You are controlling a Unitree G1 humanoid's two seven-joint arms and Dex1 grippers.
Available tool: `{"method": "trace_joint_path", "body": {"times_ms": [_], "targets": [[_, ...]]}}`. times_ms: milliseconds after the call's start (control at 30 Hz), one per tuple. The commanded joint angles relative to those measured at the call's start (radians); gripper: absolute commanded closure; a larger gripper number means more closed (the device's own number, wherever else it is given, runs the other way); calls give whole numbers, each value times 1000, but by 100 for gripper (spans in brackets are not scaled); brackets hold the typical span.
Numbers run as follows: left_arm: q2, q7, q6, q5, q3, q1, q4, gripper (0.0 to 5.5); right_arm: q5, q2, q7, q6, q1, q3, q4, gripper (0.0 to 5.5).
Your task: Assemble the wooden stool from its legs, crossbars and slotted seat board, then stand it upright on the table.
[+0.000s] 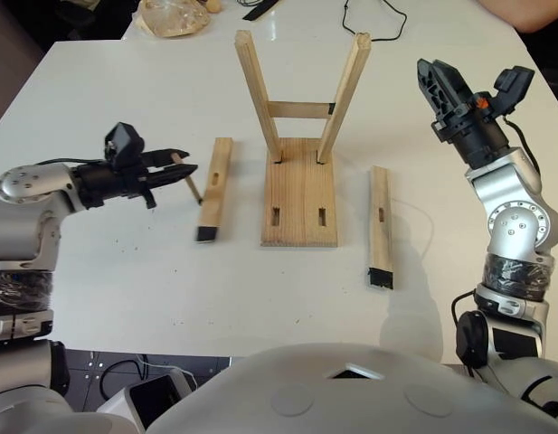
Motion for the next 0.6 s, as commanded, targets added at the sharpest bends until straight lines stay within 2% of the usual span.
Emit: {"method": "trace_joint_path", "body": {"times_ms": [33,100,267,600], "targets": [[-39,25,29,-20,-6,-31,-77,420,2,6,-17,5,-59,-15,41,302],[-50,33,39,-48,26,-96,-73,420,6,0,-13,11,-61,-19,46,302],[-67,-24,-73,-1,13,-209,45,420,-23,9,8,-9,-63,4,77,302],[-172,-248,-367,120,-104,-371,387,420,-91,14,52,-47,-108,31,169,302]]}}
